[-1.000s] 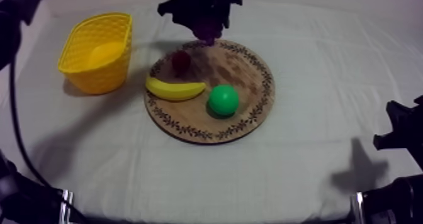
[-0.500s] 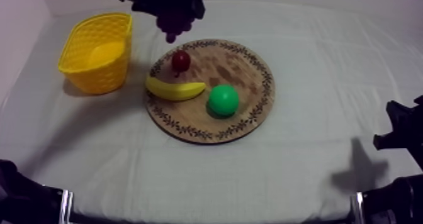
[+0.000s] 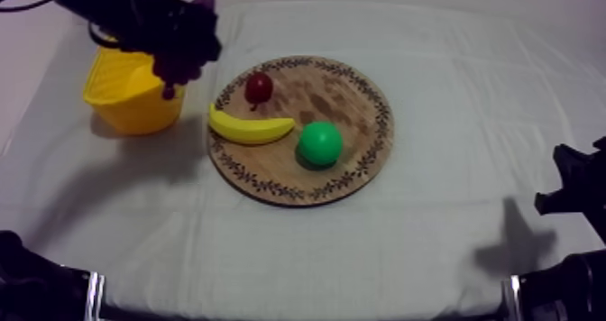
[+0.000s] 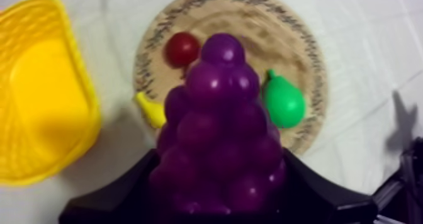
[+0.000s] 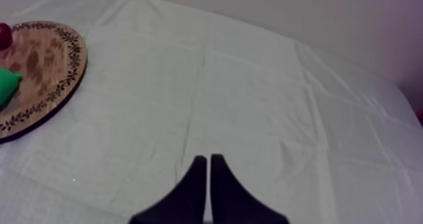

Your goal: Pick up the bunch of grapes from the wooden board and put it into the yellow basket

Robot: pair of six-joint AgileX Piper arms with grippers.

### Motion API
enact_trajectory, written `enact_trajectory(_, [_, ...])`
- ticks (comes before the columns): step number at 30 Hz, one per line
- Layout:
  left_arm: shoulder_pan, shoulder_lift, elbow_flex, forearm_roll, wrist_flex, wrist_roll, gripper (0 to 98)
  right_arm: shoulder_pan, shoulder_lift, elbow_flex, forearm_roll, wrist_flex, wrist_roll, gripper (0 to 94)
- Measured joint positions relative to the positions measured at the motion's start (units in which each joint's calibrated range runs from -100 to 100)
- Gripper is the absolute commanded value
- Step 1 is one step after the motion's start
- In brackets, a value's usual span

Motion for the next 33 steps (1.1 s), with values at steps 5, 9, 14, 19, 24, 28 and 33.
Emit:
enact_trajectory(5, [-4.9,-2.4,3.7,0.57,0.1,-1.9,53.8,0.0,0.0,0.0,0.0,0.0,0.0,0.5])
enact_trajectory(9, [-9.2,-3.7,4.4,1.03,0.5,-3.4,53.9,0.0,0.0,0.0,0.0,0.0,0.0,0.5])
enact_trajectory(14, [-14.7,-4.0,3.3,1.35,1.4,-4.9,54.2,0.0,0.0,0.0,0.0,0.0,0.0,0.5])
enact_trajectory(19, [-18.8,-2.2,0.8,1.24,1.9,-5.0,54.4,0.0,0.0,0.0,0.0,0.0,0.0,0.5])
enact_trajectory(24, [-20.6,1.7,-2.8,1.12,1.5,-4.6,54.5,0.0,0.0,0.0,0.0,0.0,0.0,0.5])
enact_trajectory(28, [-20.6,5.6,-5.1,1.12,-0.3,-4.1,54.6,0.0,0.0,0.0,0.0,0.0,0.0,0.5])
enact_trajectory(33, [-20.5,12.3,-8.0,1.06,-2.1,-3.7,54.7,0.0,0.0,0.0,0.0,0.0,0.0,0.5])
